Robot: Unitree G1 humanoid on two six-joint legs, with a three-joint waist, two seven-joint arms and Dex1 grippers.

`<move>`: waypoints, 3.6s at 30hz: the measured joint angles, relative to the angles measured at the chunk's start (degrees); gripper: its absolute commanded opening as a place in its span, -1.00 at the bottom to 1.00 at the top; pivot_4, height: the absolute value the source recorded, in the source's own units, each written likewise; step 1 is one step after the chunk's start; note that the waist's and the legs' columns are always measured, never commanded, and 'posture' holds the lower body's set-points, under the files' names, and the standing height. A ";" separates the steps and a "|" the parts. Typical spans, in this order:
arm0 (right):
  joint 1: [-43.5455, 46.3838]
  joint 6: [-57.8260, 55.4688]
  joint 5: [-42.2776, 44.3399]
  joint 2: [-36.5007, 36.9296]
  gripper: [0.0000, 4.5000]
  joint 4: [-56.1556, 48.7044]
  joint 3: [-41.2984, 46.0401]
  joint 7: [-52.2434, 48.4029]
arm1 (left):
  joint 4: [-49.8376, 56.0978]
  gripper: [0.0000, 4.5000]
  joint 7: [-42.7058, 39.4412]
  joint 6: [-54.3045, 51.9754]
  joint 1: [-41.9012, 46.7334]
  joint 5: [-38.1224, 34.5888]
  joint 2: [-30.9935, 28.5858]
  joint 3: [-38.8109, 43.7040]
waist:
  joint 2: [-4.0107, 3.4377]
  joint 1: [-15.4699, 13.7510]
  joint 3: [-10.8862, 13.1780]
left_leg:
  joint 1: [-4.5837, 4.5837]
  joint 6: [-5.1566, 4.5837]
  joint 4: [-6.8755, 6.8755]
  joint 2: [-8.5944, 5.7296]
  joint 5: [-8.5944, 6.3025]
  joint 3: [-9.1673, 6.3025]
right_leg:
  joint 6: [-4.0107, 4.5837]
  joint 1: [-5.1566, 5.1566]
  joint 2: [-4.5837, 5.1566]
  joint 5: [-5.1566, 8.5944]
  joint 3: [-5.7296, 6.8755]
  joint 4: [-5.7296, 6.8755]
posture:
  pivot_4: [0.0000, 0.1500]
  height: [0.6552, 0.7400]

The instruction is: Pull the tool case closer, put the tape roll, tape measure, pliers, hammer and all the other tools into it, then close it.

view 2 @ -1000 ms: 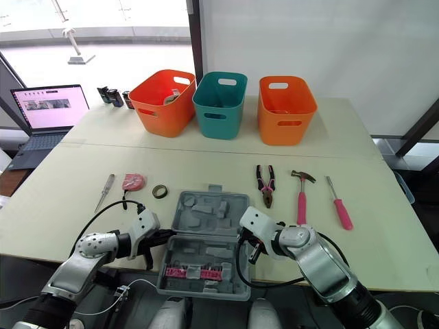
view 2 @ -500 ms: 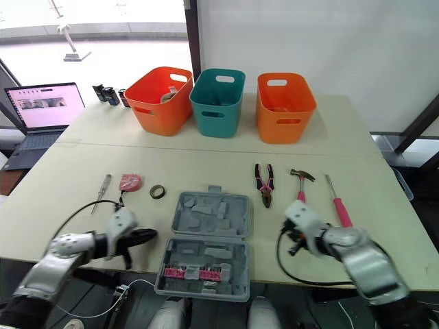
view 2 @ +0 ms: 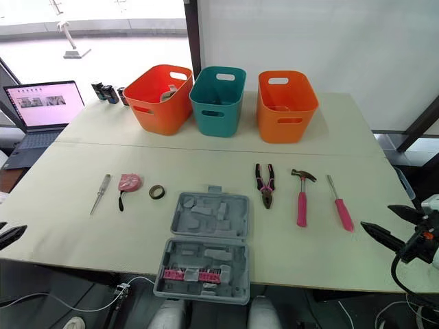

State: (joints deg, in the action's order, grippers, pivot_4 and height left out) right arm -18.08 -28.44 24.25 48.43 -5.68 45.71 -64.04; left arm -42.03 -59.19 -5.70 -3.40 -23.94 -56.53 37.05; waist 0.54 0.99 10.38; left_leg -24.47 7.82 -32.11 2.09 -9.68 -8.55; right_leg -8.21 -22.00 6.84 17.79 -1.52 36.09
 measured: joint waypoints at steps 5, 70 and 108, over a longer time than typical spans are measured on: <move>-2.02 4.10 -2.09 0.33 1.00 4.53 -1.55 0.07 | -4.39 0.98 -1.04 3.68 2.41 1.48 -2.49 -0.70 | 0.10 0.09 -0.03 | -0.01 -0.09 0.06 0.02 0.07 0.25 | 0.15 -0.06 0.08 -0.10 -0.12 -0.01 | 1.00 1.00; 23.80 -17.68 0.42 -16.76 1.00 -32.93 -50.84 39.40 | -33.80 0.75 -12.46 22.11 61.07 39.58 22.36 -51.19 | 0.34 0.04 0.05 | 0.00 0.01 -0.07 0.26 0.55 0.32 | -0.43 -0.04 -0.17 -0.16 -0.09 1.26 | 1.00 1.00; 21.52 -19.16 -4.01 -20.47 1.00 -33.88 -53.32 45.13 | -32.17 -0.97 -30.91 26.16 69.54 37.15 32.38 -49.30 | 0.47 0.32 0.13 | 0.01 0.04 -0.07 0.26 0.59 0.32 | -0.43 -0.02 -0.17 -0.16 -0.10 1.29 | 1.00 1.00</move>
State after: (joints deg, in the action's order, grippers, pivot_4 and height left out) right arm 3.44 -47.60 20.24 27.96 -39.55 -7.62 -18.92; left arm -74.20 -90.09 20.46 66.14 13.21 -24.15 -12.24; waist 1.01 1.31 10.50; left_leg -24.46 7.86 -32.18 2.35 -9.09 -8.24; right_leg -8.63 -22.02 6.67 17.62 -1.61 37.37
